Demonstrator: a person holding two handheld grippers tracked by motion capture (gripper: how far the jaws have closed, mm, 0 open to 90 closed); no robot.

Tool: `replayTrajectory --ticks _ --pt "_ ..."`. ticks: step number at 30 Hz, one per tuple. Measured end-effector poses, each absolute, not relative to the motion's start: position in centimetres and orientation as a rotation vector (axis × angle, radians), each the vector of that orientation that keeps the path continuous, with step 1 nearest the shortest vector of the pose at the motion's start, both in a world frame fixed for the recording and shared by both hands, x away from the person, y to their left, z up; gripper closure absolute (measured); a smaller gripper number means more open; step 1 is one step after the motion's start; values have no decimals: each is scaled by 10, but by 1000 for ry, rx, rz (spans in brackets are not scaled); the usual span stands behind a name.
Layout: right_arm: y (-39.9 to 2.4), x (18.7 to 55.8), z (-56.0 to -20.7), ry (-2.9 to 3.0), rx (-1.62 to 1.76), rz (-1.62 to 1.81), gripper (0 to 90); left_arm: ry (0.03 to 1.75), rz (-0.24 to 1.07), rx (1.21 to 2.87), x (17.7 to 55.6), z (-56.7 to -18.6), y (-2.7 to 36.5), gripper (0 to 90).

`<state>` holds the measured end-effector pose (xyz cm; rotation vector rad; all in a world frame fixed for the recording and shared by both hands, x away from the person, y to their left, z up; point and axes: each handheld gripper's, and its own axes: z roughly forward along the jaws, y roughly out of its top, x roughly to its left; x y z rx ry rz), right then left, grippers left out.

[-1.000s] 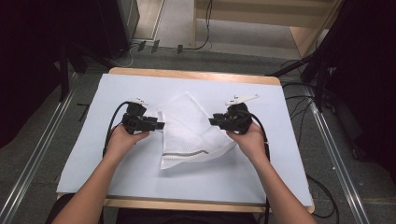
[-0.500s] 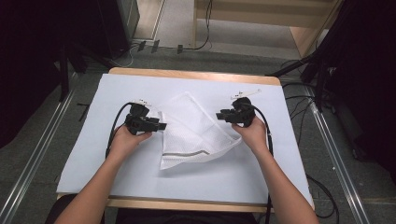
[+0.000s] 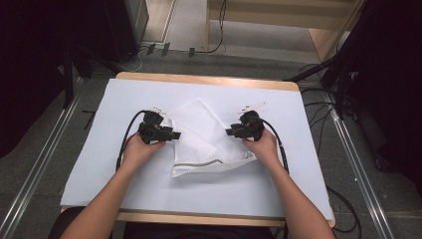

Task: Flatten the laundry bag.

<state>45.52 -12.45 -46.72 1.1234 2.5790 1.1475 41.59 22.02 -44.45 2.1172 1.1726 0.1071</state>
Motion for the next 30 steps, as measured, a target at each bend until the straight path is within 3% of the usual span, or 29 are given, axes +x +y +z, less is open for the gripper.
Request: replayTrajectory --ticks 8,13,18,30 --pt "-123 453 -472 2566 1106 1147 643 1184 80 2143 419 -451 214 558" --pt "-117 449 -471 2585 1058 1122 711 1181 26 2144 420 -453 211 702" --pt "-113 446 -470 2597 1060 1089 890 1179 -15 2138 420 -454 209 898" --pt "-125 450 -465 2564 1150 1127 900 1156 25 2104 419 -441 218 900"
